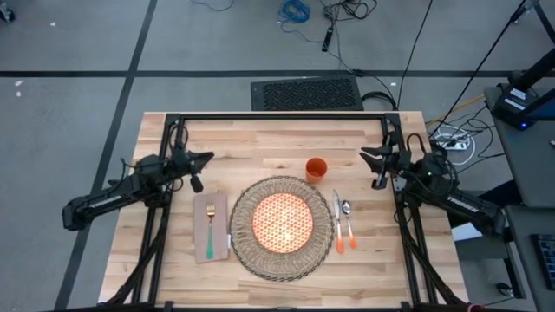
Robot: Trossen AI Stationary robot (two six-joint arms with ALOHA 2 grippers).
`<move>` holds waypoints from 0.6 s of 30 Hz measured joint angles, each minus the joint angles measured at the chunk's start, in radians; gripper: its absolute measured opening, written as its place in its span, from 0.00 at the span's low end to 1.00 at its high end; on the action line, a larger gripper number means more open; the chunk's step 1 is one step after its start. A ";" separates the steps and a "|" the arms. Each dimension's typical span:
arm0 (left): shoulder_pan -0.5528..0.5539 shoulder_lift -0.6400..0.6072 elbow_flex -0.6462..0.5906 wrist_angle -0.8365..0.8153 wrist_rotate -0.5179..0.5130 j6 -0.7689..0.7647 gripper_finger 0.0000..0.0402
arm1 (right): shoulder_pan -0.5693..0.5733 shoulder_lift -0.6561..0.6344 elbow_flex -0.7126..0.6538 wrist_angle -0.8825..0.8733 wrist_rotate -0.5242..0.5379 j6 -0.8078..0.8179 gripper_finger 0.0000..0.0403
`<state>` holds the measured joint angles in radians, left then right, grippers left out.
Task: Set table place
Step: Return to Home Position
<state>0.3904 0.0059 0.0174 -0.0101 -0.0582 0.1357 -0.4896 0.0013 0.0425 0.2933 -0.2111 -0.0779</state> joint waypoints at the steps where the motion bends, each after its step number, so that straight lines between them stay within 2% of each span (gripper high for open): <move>1: 0.000 0.000 0.000 0.000 0.000 -0.017 0.04 | 0.000 0.000 0.000 -0.003 0.000 0.010 0.14; 7: 0.000 0.000 0.000 0.000 0.000 -0.022 0.04 | 0.000 0.004 0.000 -0.021 0.037 0.090 0.14; 11: 0.000 0.000 0.000 0.000 0.000 -0.023 0.04 | 0.000 0.005 0.000 -0.047 0.075 0.093 0.14; 18: 0.000 0.000 0.000 0.000 0.000 -0.023 0.04 | 0.000 0.007 0.000 -0.053 0.081 0.093 0.14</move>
